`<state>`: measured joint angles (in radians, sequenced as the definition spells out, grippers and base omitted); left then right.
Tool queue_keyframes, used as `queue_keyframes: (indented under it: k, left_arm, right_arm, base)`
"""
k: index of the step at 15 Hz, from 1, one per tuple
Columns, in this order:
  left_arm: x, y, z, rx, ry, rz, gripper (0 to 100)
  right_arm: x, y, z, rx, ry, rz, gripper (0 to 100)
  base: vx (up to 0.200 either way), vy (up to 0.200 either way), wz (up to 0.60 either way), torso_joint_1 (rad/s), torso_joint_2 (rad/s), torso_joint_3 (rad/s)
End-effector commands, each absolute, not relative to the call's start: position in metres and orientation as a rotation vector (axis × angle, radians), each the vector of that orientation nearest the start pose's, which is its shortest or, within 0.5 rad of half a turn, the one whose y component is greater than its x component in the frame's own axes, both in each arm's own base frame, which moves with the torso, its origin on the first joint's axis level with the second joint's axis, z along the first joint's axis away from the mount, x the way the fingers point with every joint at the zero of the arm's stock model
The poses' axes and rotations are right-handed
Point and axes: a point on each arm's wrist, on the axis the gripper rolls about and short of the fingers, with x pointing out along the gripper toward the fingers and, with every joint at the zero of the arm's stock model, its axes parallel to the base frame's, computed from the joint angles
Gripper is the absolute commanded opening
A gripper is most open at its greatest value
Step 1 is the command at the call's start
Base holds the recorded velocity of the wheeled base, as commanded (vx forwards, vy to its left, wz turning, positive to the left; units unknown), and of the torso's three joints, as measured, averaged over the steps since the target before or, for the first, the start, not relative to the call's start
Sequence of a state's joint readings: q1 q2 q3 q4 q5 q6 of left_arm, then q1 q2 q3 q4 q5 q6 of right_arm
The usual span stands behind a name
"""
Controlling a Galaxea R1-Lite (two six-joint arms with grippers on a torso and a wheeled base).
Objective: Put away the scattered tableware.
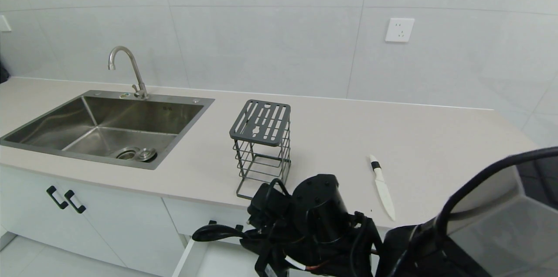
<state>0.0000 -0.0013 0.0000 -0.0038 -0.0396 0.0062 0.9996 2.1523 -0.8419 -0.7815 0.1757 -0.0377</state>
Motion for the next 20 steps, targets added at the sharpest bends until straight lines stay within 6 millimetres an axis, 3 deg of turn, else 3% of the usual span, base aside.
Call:
queue_keyframes:
  k: [1,4,5,8,16,20]
  left_arm:
    - [-0.023,-0.001,0.076,0.006,-0.005,-0.04,100]
    - [-0.023,-0.001,0.076,0.006,-0.005,-0.04,100]
    - [-0.023,-0.001,0.076,0.006,-0.005,-0.04,100]
    - [-0.023,-0.001,0.076,0.006,-0.005,-0.04,100]
    - [-0.023,-0.001,0.076,0.006,-0.005,-0.04,100]
    - [-0.023,-0.001,0.076,0.006,-0.005,-0.04,100]
  right_arm:
    - [0.199,0.334,0.023,-0.277,0.529,1.168,0]
    - [0.203,0.347,0.017,-0.273,0.523,1.183,0]
    - [0.211,0.363,0.019,-0.259,0.487,1.193,0]
    - [0.222,0.38,0.01,-0.253,0.452,1.192,0]
    - [0.222,0.384,0.008,-0.252,0.449,1.196,0]
    - [0.22,0.385,0.008,-0.254,0.448,1.203,0]
  base:
    - [0.0,0.0,0.0,0.0,0.0,0.0]
    - [0.0,0.0,0.0,0.0,0.0,0.0]
    - [0.0,0.0,0.0,0.0,0.0,0.0]
    - [0.0,0.0,0.0,0.0,0.0,0.0]
    - [0.0,0.0,0.0,0.0,0.0,0.0]
    - [0.0,0.0,0.0,-0.165,0.31,0.156]
